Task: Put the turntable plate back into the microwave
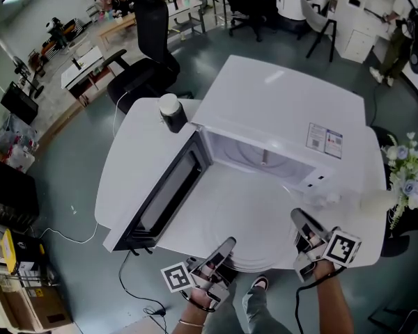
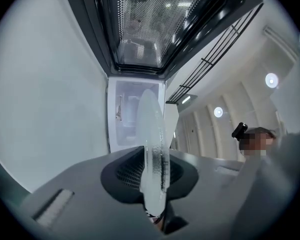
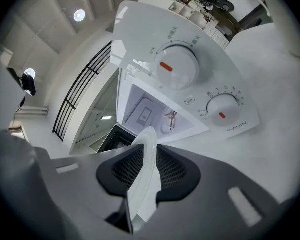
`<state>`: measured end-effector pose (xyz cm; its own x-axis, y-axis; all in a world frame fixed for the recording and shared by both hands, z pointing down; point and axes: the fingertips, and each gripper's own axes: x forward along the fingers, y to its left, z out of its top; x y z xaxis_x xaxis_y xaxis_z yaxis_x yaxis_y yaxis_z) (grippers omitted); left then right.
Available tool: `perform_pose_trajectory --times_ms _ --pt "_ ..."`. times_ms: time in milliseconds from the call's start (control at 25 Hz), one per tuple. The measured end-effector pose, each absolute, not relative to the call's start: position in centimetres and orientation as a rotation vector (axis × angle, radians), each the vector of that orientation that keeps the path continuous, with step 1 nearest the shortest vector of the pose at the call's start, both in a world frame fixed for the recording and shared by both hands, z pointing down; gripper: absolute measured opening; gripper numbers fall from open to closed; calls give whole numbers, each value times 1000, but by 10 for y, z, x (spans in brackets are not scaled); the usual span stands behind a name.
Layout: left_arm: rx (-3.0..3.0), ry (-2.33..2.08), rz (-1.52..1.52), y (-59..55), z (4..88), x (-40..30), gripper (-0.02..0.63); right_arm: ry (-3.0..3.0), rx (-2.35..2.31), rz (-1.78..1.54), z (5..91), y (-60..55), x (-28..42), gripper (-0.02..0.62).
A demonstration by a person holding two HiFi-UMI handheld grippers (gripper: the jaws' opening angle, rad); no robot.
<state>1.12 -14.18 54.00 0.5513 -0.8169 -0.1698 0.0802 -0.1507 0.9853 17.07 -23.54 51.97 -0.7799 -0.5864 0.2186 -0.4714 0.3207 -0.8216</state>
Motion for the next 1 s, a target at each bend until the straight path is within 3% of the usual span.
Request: perform_pose_trajectory --times_ms 1000 --pt "1489 -807 -925 -216 550 3 37 2517 -1690 -1111 536 -206 207 72"
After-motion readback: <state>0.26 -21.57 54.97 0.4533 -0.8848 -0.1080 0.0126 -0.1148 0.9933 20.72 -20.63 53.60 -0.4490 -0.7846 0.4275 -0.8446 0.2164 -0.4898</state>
